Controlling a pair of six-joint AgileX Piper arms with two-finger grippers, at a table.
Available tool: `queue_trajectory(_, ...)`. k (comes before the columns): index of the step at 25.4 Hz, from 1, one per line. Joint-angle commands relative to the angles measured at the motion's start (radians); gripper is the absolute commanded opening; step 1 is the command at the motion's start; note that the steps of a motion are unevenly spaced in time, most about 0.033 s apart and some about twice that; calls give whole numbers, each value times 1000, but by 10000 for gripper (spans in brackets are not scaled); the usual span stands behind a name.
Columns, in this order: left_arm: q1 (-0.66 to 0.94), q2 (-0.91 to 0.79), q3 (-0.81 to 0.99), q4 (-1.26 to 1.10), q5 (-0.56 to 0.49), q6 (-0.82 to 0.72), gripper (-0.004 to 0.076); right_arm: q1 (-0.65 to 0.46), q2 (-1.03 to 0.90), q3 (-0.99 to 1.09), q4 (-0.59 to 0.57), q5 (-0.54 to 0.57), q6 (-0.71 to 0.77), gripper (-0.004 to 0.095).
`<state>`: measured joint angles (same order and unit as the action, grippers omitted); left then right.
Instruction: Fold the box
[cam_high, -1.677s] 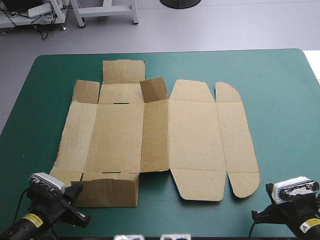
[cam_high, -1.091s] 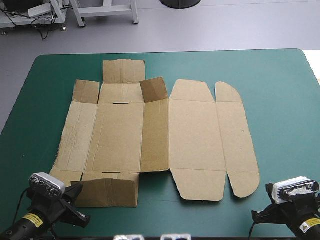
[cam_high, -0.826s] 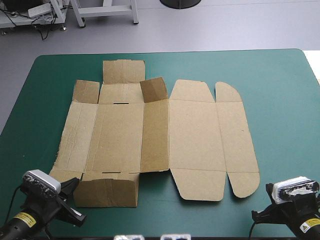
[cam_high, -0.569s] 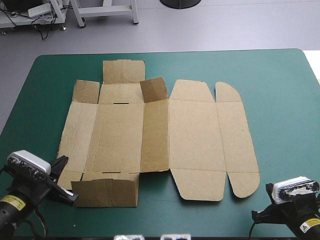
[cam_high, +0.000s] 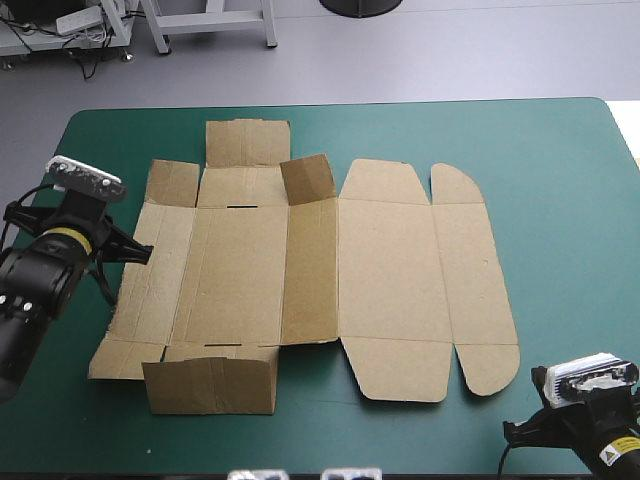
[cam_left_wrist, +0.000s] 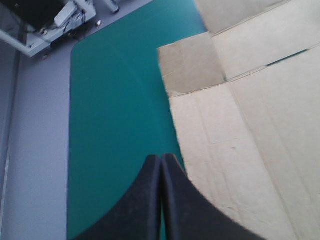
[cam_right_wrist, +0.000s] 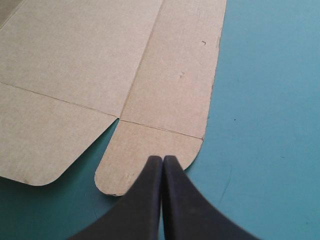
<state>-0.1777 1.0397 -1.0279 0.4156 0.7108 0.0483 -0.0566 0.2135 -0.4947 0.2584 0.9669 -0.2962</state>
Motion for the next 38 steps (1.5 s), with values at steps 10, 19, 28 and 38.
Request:
queue_trajectory(10, 670, 385, -201, -783, 247, 476, 14, 4, 12, -23, -3, -61, -5, -13)
queue_trajectory(19, 853, 626, -199, -1113, 586, 604, 13, 4, 12, -23, -37, -64, -5, -13)
queue_trajectory(28, 853, 667, -199, -1111, 586, 592, 14, 4, 12, -23, -37, -64, -5, -13)
queue_trajectory(38, 774, 685, -199, -1026, 586, 592, 254, 4, 12, -23, -37, -64, -5, -13)
